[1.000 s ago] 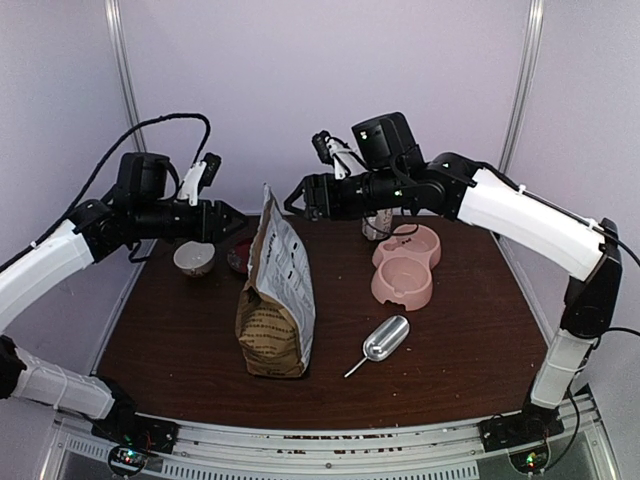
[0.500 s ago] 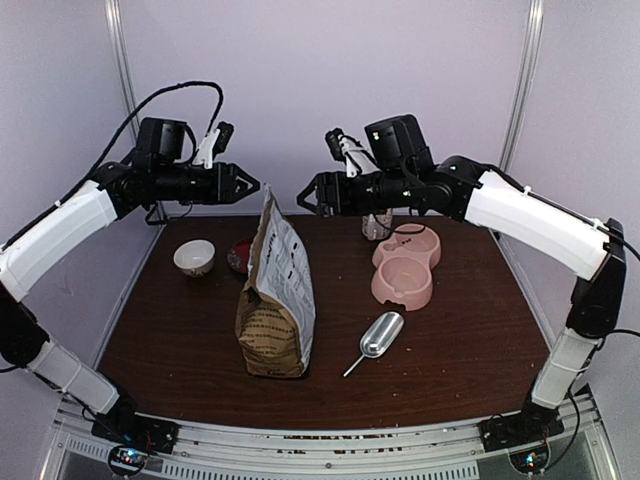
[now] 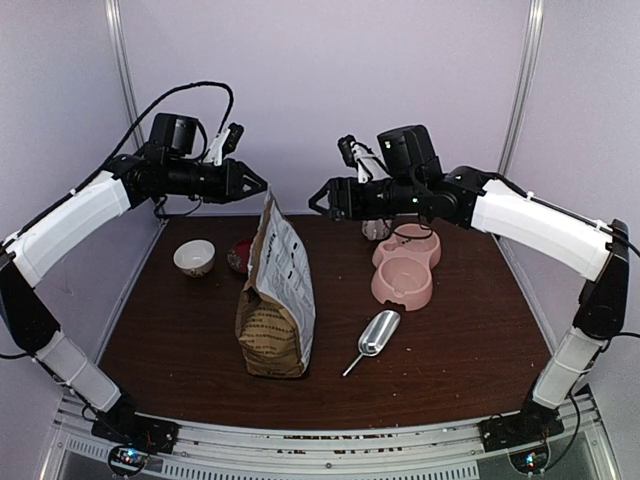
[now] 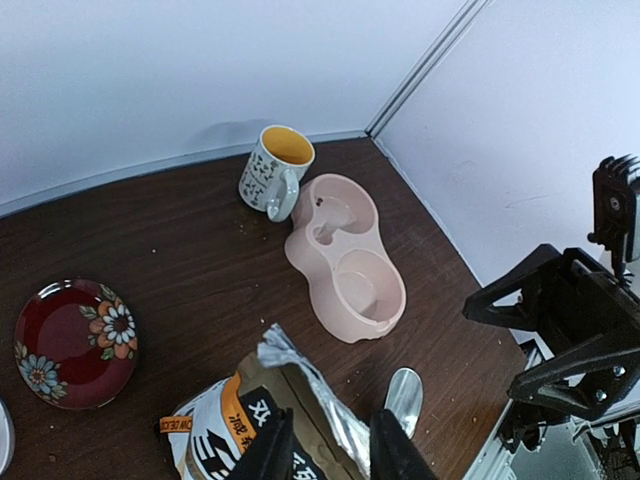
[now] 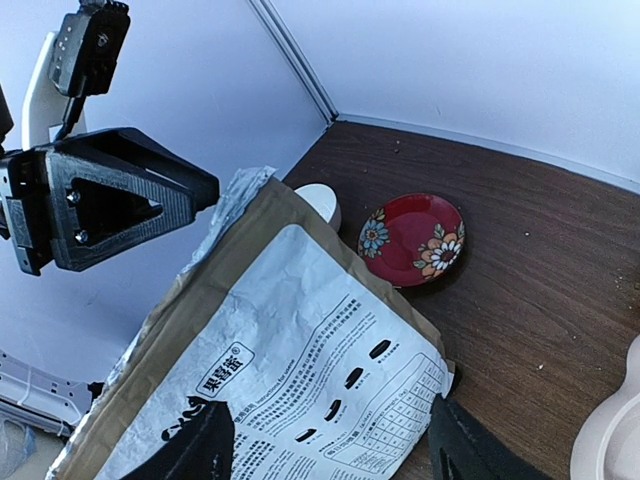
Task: Serve the pet food
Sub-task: Open the seal of the pet food bag.
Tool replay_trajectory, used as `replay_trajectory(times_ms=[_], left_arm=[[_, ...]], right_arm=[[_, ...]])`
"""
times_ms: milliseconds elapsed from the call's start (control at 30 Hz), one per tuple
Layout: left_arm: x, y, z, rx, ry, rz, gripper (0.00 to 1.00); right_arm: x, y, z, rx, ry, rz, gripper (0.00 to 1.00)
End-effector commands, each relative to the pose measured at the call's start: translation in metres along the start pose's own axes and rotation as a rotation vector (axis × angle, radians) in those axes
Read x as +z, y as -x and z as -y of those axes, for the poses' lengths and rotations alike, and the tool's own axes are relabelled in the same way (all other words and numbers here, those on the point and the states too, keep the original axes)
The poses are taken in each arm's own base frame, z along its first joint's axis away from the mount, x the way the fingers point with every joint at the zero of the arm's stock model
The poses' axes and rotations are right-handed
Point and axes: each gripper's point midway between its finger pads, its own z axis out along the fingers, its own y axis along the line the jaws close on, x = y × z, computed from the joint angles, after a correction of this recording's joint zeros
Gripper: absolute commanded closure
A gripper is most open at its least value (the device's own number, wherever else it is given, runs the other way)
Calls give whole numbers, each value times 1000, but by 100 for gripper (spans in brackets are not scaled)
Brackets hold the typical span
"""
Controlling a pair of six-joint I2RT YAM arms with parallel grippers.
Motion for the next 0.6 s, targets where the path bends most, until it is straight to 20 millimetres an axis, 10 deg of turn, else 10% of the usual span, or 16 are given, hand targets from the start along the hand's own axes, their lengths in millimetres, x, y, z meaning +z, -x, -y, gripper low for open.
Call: replay_trajectory(times_ms=[0, 567], left_arm=[[0, 11, 10, -15, -60, 14, 71], [-4, -7, 10, -61, -65, -37, 81]], right_arm=[[-3, 7, -3, -11, 30, 26, 32], [4, -4, 12, 16, 24, 14, 32]])
